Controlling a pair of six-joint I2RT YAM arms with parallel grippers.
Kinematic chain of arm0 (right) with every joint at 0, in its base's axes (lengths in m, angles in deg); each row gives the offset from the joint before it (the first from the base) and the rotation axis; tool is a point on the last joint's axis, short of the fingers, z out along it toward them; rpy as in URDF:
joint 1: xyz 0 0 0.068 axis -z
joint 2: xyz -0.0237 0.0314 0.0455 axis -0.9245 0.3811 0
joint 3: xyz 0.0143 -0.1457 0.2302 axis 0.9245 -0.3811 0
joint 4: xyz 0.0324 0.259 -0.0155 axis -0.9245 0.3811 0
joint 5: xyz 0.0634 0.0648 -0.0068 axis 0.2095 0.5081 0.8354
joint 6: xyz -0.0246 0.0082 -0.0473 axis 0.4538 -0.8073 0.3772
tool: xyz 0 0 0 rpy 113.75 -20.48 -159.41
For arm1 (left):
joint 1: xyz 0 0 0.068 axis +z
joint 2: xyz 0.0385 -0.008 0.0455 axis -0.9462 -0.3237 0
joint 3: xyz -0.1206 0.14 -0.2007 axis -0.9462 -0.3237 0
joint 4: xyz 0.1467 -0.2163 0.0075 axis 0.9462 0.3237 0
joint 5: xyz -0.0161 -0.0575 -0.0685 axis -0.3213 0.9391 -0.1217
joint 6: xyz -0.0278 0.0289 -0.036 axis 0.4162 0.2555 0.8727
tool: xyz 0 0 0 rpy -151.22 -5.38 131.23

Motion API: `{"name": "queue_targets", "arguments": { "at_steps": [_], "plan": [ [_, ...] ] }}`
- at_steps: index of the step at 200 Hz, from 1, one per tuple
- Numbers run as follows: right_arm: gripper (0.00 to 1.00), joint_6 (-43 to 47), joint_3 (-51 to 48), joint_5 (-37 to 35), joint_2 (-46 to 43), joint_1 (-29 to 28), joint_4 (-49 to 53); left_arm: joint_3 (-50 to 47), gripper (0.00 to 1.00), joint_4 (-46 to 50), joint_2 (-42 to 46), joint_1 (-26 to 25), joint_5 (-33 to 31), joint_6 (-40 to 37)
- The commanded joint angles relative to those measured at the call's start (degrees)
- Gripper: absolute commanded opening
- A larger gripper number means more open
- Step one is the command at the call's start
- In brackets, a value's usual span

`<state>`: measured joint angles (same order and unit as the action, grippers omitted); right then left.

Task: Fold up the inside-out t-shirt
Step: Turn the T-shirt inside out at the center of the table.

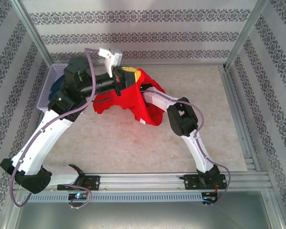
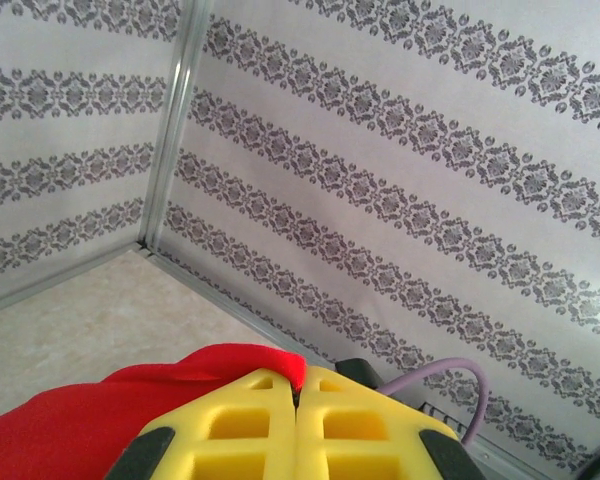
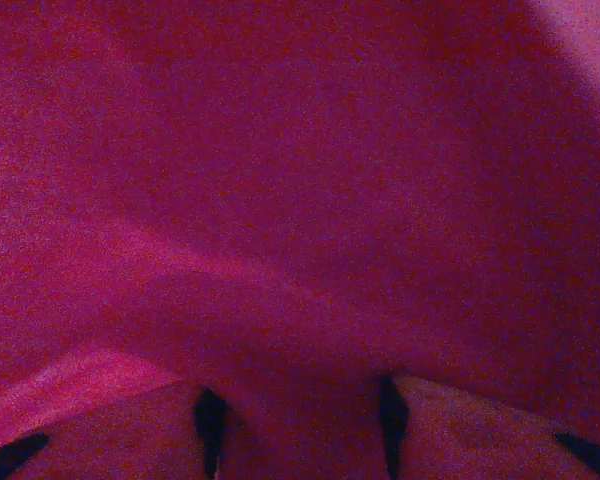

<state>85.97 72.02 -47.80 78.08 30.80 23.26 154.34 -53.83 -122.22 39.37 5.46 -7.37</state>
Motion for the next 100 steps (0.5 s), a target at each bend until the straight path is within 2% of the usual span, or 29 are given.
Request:
{"name": "queue_targets", "arguments": {
  "at_steps": [1,21,32,55,72,83,100],
  "plan": [
    [0.35,0.72,0.11,0.75,2.69,-0.32,6.49,1.18,0.00,-3.29,1.81,0.46,-2.25,0.20],
    [0.14,0.30,-0.83,2.10,1.78,0.35,6.11,-0.10,0.00,-2.44,1.67,0.46,-5.05,-0.37],
    [0.07,-0.07,-1.90,2.88,0.41,0.99,5.15,-1.01,0.00,-1.12,1.73,0.46,-7.60,-0.97],
    [0.00,0.23,-5.76,3.01,-5.24,1.93,1.33,-4.10,0.00,1.79,1.63,0.61,-16.12,-2.07],
    [0.00,1.43,-10.71,4.64,-11.57,2.22,-2.53,-6.34,0.00,3.92,0.80,1.89,-23.83,-1.40],
    [0.00,2.80,-16.17,5.60,-16.74,2.20,-5.98,-6.77,0.00,6.05,-0.26,4.68,-28.46,1.10],
    [0.00,5.24,-26.76,7.40,-25.16,2.29,-11.67,-8.35,0.00,6.41,-1.81,11.39,-30.22,5.18]
  ]
}}
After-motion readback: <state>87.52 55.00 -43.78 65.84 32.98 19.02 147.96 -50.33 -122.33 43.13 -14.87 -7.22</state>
